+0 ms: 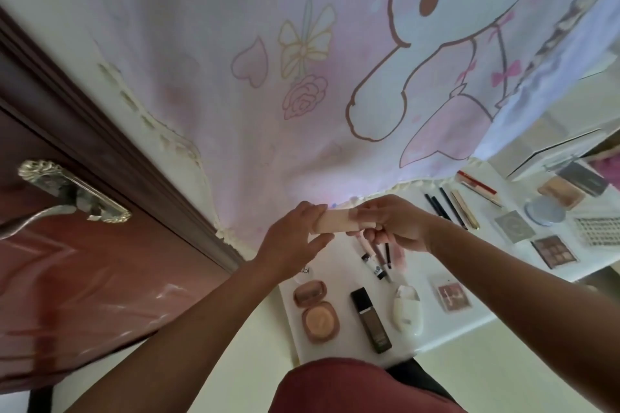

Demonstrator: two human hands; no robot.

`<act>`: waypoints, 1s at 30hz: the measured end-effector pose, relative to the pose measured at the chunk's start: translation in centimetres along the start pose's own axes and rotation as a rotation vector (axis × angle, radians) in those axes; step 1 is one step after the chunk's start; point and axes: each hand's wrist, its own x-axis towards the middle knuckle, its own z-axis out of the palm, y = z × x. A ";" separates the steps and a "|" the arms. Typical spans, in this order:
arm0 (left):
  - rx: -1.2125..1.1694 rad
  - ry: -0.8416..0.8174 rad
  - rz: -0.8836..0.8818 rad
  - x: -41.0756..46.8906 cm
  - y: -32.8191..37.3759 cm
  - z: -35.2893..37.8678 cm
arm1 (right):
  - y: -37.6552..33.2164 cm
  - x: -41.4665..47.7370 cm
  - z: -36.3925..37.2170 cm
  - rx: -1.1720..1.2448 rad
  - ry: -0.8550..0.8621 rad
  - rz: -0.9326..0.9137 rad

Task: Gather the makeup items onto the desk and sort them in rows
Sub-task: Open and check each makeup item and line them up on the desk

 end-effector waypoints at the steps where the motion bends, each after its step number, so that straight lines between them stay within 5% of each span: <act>1: 0.030 0.007 0.018 -0.1 0.1 -0.2 | -0.1 -0.1 0.1 0.032 -0.001 -0.001; 8: 0.034 -0.068 -0.032 -1.0 -0.1 -0.7 | 0.7 0.3 3.5 0.035 0.286 0.001; 13: -0.248 -0.064 -0.122 -2.0 -0.5 -0.8 | 0.7 0.8 5.0 -0.167 0.433 -0.272; 20: -0.838 -0.154 -0.338 -2.2 -0.9 -2.8 | 0.8 0.4 4.8 -0.337 0.245 -0.364; 30: -1.074 -0.150 -0.396 -2.1 -0.5 -3.1 | -1.4 -0.9 3.5 -0.094 0.143 -0.236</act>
